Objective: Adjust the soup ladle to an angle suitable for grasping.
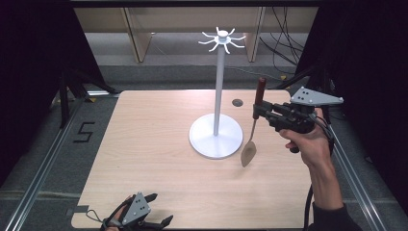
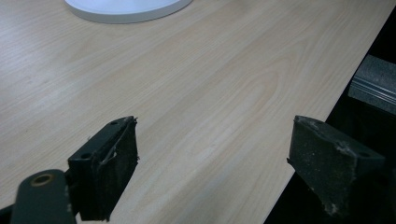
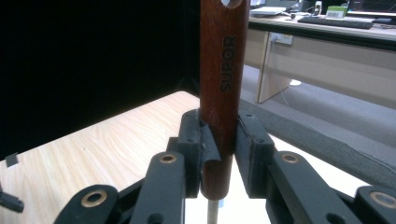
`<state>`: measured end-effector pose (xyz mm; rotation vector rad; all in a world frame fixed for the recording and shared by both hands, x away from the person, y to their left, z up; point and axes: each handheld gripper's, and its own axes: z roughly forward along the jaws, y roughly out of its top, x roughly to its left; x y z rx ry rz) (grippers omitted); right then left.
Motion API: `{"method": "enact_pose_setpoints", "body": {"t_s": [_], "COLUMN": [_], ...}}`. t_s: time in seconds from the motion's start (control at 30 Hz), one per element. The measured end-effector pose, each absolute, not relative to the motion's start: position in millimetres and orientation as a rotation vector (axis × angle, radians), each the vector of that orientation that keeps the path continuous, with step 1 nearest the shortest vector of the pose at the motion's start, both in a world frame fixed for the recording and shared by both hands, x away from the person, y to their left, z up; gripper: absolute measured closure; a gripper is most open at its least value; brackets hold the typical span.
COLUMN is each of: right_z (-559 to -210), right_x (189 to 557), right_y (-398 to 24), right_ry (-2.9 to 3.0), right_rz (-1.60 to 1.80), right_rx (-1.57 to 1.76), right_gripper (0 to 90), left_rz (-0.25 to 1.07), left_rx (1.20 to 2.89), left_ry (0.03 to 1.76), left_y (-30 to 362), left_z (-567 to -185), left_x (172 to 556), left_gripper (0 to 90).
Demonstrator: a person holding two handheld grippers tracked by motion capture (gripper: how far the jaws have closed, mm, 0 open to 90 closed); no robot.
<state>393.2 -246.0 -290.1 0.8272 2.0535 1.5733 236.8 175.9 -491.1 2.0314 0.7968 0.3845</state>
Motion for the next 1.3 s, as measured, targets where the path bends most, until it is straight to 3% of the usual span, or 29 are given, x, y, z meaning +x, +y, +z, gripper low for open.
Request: {"method": "enact_pose_setpoints", "body": {"t_s": [1.3], "right_z": [-234.4], "right_x": [441.3], "right_y": [-213.0], "right_ry": [2.017], "right_rz": [1.541], "right_rx": [0.846], "right_gripper": [74.0], "left_rz": [0.383], "left_rx": [2.008], "left_ry": [0.799], "left_y": [175.6], "left_z": [-491.9], "left_x": [236.8], "left_gripper": [14.9]}}
